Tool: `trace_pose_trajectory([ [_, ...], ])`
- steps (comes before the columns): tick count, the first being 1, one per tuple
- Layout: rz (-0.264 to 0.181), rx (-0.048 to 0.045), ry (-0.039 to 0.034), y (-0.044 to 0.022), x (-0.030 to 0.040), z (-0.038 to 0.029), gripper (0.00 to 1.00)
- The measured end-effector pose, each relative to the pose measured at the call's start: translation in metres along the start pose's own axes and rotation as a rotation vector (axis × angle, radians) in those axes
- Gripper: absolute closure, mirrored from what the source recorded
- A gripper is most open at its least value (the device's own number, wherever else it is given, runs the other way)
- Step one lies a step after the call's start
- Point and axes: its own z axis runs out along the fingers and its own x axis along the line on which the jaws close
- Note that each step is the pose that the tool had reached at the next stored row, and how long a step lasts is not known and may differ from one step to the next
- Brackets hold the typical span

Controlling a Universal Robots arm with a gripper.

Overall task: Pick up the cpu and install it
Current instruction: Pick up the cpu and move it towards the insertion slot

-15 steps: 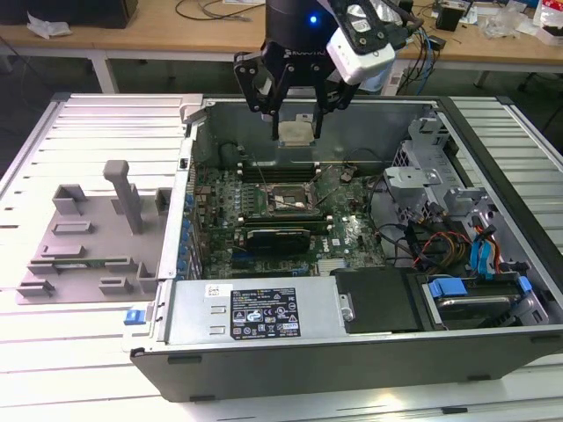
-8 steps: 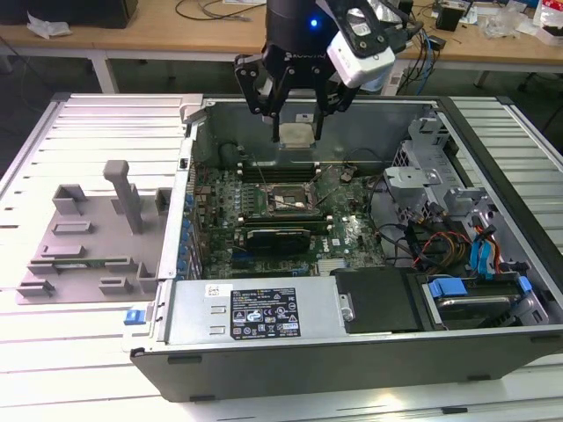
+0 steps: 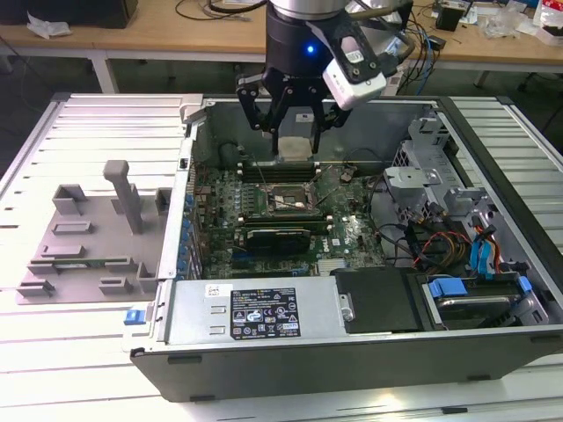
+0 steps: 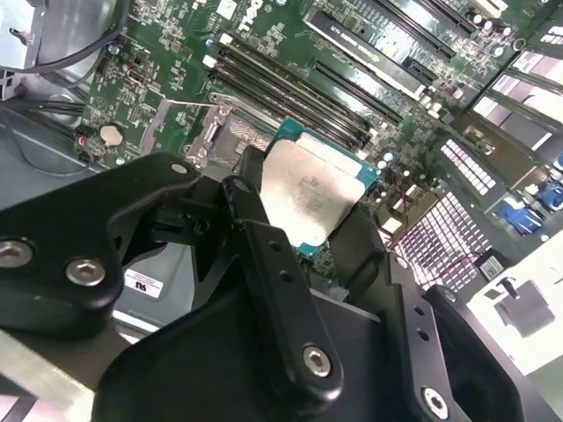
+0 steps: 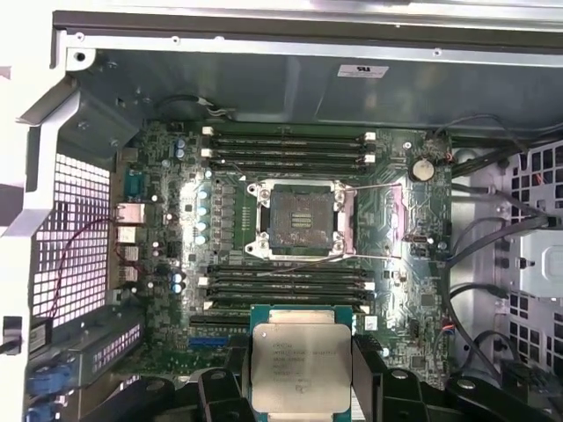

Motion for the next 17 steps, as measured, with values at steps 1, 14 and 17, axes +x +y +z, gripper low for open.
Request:
trace_pose_trajectory([
  [1,0.0,-0.0002,0.0,0.0,0.0,0.0014,0.45],
  [14,0.0,-0.0002,0.0,-0.0006,-0.0001,0.0136,0.45],
  [17,0.0,-0.001,0.0,-0.0007,-0.0001,0.0161,0.45],
])
